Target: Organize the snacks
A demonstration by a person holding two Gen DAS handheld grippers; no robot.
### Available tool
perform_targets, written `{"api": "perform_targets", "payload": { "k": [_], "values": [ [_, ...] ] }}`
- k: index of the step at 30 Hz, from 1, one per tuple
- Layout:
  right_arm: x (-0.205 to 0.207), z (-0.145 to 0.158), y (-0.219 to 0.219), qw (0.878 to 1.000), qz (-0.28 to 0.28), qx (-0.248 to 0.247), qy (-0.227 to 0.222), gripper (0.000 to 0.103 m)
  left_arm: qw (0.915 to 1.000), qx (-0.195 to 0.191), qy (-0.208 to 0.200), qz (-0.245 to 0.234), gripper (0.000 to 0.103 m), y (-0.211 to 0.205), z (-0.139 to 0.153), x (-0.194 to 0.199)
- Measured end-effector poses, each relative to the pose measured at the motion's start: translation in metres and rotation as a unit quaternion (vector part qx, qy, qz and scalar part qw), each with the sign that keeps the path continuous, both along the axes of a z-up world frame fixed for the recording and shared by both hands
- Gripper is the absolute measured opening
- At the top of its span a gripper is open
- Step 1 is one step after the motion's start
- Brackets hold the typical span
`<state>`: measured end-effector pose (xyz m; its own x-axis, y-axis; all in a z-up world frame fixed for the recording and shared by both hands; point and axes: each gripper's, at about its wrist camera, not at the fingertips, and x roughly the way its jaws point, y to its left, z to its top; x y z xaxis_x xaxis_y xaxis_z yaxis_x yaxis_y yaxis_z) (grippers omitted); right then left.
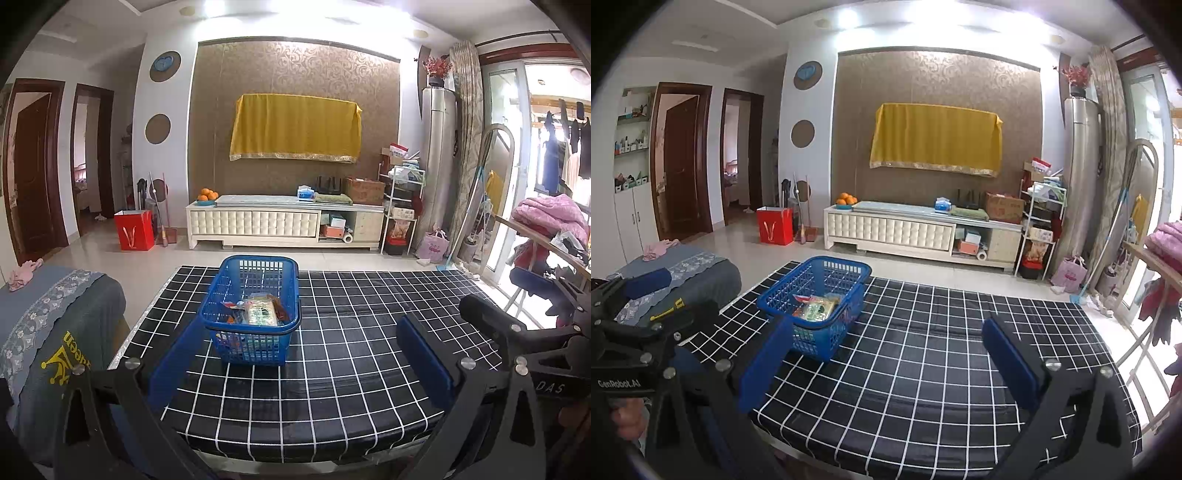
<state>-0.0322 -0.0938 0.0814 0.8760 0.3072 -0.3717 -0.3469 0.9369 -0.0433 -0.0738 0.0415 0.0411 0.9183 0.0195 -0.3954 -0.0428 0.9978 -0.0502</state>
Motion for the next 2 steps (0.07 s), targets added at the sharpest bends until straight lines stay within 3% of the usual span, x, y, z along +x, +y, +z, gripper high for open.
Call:
{"api": "perform_targets", "payload": {
  "k": [2],
  "values": [
    [-0.0013, 0.0007, 0.0001, 1.0, 0.0, 0.001, 0.0, 0.103, 1.0, 0.0, -0.001, -0.001, 0.103, -0.0005, 0.0001, -0.0008]
  ]
}}
